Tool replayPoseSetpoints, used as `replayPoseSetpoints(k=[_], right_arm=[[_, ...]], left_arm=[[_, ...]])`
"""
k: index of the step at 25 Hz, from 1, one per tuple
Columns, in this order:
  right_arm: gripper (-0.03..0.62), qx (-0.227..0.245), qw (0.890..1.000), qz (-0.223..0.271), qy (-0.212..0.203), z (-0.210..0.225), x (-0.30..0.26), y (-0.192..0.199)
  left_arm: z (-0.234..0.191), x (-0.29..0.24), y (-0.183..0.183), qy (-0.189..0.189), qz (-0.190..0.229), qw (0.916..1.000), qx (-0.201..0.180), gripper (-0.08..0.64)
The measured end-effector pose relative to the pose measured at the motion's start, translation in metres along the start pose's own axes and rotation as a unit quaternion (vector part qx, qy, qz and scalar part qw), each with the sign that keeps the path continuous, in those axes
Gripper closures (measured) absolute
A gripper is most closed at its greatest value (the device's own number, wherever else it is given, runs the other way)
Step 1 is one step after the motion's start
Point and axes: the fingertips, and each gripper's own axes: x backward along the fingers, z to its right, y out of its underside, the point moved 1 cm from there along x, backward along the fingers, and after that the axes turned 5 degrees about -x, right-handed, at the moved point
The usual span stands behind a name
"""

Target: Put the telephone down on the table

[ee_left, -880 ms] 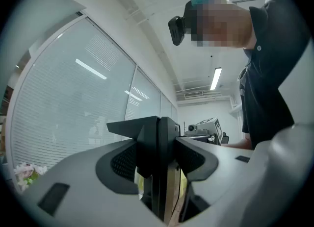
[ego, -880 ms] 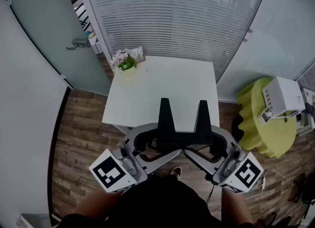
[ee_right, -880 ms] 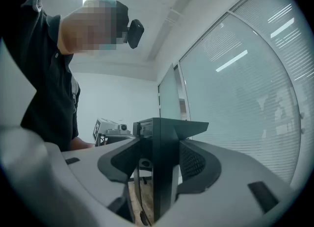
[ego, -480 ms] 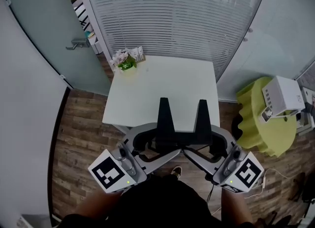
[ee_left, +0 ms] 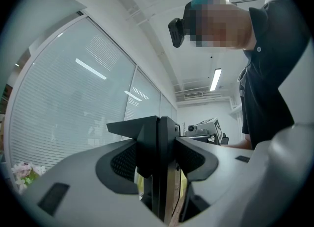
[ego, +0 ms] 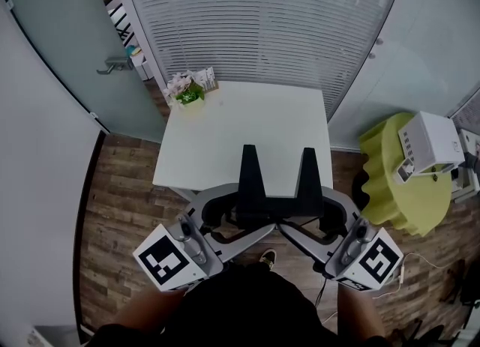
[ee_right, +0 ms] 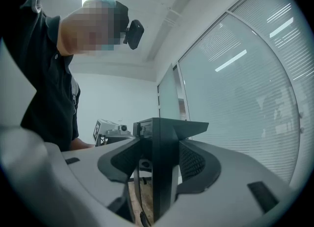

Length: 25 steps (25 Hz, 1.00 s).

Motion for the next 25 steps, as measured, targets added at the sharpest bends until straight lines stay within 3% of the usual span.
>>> replayPoseSetpoints(k=[25], right_arm=[[0.35, -0.013, 1.0, 0.012, -0.015, 0.102, 0.077, -0.012]], left_arm=[[0.001, -0.127, 0.014, -0.012, -0.016, 0.9998, -0.006, 0.327]])
